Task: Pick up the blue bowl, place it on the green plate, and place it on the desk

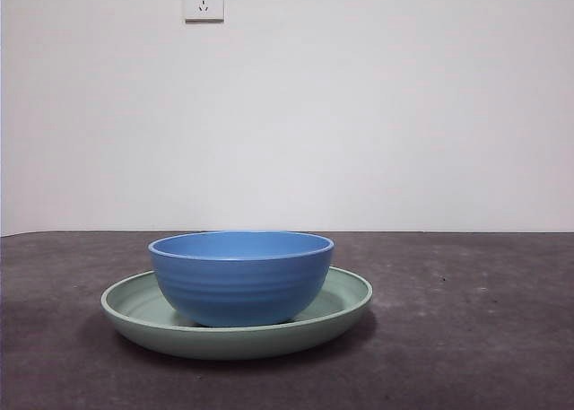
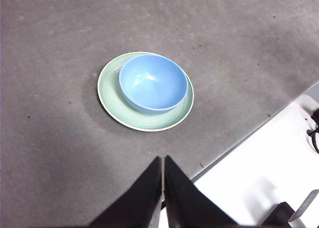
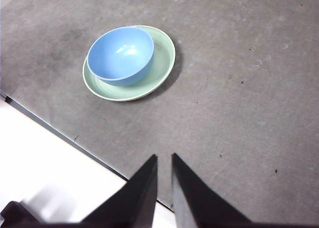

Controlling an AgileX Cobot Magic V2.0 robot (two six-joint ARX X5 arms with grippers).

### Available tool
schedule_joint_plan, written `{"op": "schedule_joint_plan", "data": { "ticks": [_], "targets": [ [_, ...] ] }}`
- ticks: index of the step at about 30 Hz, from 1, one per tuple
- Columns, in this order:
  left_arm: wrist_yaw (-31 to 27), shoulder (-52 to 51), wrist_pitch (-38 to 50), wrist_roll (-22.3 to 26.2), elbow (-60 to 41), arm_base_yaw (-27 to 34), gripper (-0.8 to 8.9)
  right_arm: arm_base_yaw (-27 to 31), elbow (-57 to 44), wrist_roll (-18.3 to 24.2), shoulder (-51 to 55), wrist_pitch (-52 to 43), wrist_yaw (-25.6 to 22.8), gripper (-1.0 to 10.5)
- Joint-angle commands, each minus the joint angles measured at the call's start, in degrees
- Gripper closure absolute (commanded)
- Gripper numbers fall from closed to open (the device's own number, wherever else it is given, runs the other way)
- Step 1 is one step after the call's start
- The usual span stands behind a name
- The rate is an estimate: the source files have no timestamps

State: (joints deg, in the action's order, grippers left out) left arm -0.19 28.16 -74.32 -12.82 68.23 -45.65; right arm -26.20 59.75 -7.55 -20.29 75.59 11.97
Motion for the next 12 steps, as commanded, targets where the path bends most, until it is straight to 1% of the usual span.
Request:
{"op": "schedule_joint_plan", "data": {
  "ticks": [1, 6, 8, 9, 11, 12],
  "targets": [
    [-0.3, 0.3, 0.6, -0.3, 0.7, -0.5, 8.06, -0.3, 0.9, 0.1, 0.0, -0.6, 0.0, 9.1],
    [-0.3, 0.3, 0.6, -0.3, 0.7, -0.5, 8.06, -0.3, 0.9, 0.1, 0.0, -0.6, 0.0, 9.1],
    [-0.3, 0.8, 0.9, -0.3, 0.3, 1.6, 8.06, -0.3, 0.9, 0.1, 0.0, -0.6, 0.0, 9.1],
    [0.2, 1.0, 1.0, -0.3, 0.0, 3.7, 8.06, -0.3, 0.9, 0.1, 0.0, -0.6, 0.0, 9.1],
    [2.8, 1.9, 2.1, -0.3, -1.9, 10.8, 8.06, -0.3, 0.9, 0.1, 0.0, -0.6, 0.0, 9.1],
    [3.3, 1.9, 3.3, 0.0, -3.2, 14.4, 8.06, -0.3, 0.9, 0.1, 0.0, -0.6, 0.0, 9.1]
  ]
}}
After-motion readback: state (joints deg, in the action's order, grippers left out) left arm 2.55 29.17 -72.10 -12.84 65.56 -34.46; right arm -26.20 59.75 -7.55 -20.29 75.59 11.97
